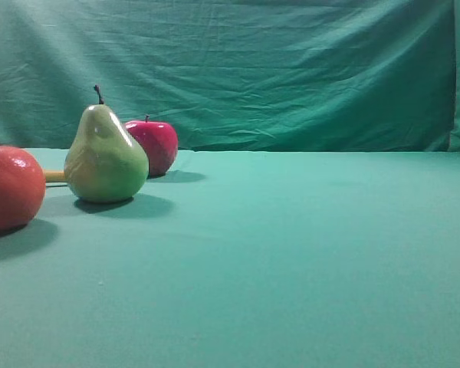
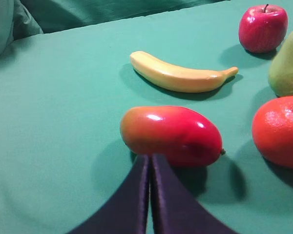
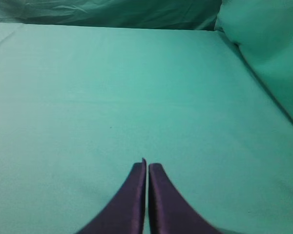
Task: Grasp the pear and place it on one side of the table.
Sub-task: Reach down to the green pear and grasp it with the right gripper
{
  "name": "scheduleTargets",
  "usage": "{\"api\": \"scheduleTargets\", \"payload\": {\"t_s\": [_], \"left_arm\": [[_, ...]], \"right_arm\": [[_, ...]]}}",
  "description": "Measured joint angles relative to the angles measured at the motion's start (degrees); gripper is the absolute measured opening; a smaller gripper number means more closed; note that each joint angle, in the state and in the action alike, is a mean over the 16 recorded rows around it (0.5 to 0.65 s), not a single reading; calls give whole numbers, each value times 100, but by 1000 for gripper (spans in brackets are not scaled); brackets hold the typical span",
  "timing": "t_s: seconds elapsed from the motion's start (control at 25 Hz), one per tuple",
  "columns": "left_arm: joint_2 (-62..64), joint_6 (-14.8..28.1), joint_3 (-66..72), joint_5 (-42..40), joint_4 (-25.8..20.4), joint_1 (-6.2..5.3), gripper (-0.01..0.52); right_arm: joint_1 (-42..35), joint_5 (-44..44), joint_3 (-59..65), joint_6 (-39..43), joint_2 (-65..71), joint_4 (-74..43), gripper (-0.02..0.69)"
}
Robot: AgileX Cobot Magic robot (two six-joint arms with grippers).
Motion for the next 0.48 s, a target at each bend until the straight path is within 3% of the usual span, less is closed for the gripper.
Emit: {"api": "scheduleTargets", "payload": {"t_s": [0.48], "left_arm": [[0,0,0,0,0,0,0]], "right_arm": [[0,2,0,0,0,-3,0]]}}
